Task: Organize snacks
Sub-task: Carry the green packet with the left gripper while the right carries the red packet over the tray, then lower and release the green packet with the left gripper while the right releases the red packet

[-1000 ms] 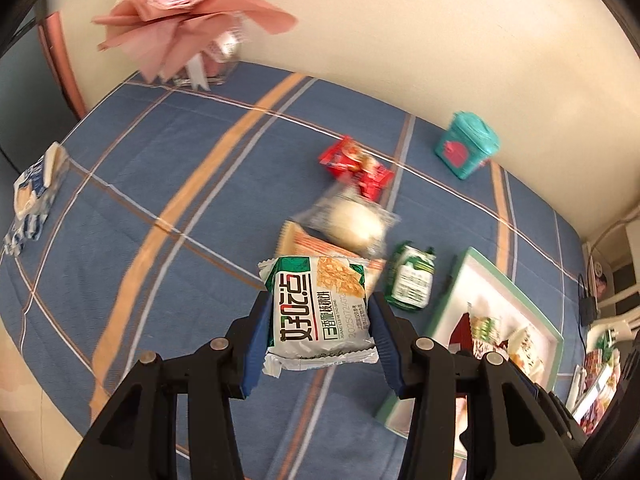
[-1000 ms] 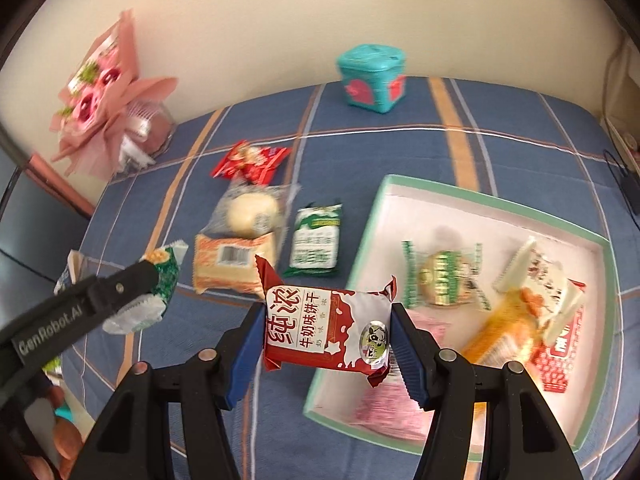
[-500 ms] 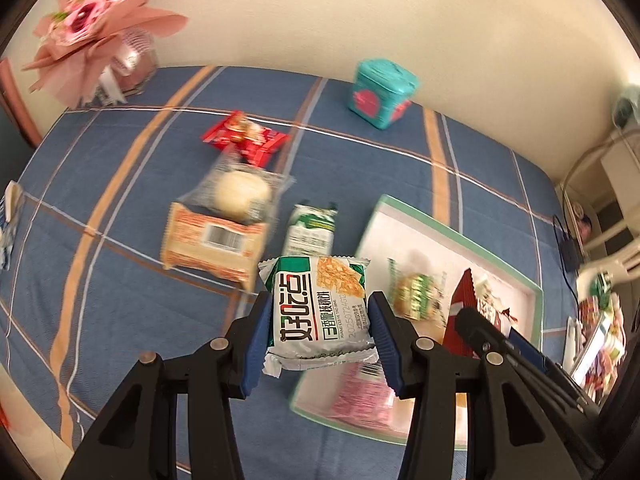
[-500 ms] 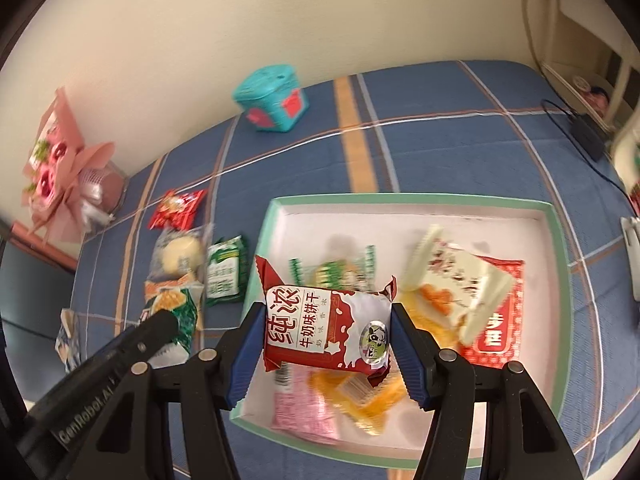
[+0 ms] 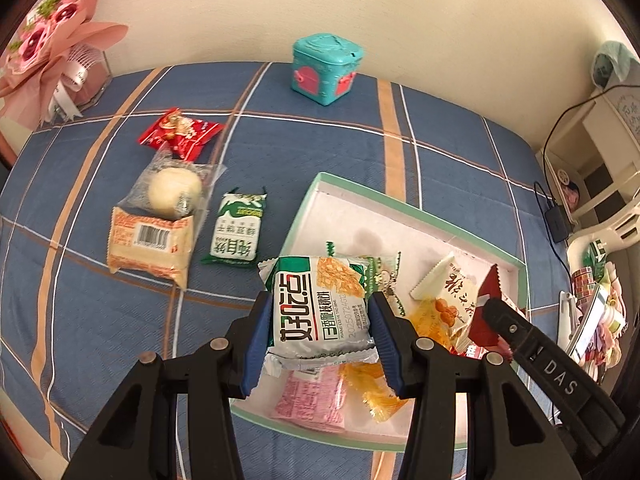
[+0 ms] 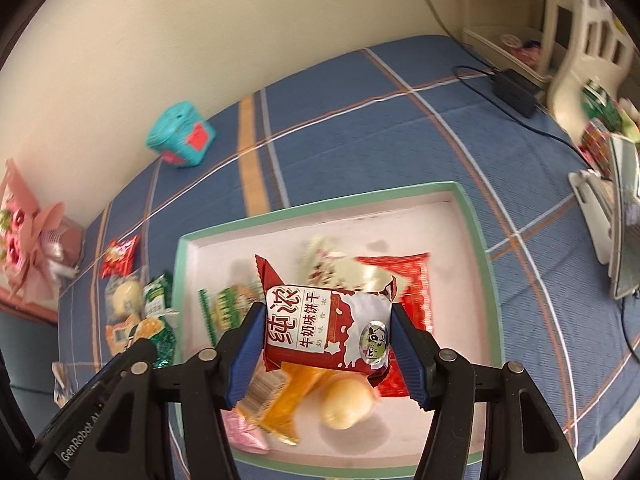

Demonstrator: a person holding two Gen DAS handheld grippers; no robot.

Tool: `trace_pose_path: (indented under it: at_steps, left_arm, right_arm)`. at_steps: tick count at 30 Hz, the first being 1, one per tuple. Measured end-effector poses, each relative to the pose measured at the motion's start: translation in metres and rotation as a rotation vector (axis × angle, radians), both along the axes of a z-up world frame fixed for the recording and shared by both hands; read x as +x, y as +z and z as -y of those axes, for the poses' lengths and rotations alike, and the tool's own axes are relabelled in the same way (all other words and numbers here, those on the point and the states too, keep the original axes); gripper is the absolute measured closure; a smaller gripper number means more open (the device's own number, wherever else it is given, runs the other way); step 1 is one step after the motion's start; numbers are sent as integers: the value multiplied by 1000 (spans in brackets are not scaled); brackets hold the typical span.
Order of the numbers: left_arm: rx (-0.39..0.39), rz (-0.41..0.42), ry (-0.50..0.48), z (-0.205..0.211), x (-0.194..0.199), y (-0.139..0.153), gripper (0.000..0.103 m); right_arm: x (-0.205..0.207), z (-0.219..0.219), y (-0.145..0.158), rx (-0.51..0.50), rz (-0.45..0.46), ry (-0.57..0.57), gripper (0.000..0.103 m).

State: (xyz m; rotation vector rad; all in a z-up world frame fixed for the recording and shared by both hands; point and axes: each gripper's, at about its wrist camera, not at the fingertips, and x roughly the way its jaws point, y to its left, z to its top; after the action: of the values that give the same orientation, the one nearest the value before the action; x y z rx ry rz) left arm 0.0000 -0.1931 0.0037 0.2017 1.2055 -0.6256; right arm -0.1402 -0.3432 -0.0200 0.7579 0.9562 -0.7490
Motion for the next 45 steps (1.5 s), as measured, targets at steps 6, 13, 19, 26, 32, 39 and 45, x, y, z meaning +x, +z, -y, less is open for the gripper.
trace_pose_path:
  at_steps: [6,13,19,26,32,39,45]
  left_arm:
    - [24,0,-29,17,1,-8,53]
    - [33,-11,-46,34,2,-20,53]
    - [43,-26,-69,50,-3,-33,53]
    - [40,0,-88,65,-7,-37,53]
    - [32,9,-96,73,-5,-39,53]
    - [37,3,-102,81,-1,-48,53]
    - [24,-23,-101,83,-1,-52,41]
  right_arm:
    - [-9,15,-10,11,-9,-47,39]
    - [-9,26,-19,-10,-52,-79,39]
    - [-9,29,-21,-30,-75,-86,39]
    - [-11,38,-23,-44,-89,-103,39]
    - [-12,44,-29,-35,-96,-118,39]
    - [-9,48,-34,-33,-94,-121,38]
    - [-9,50,-41,-18,-114,-132,37]
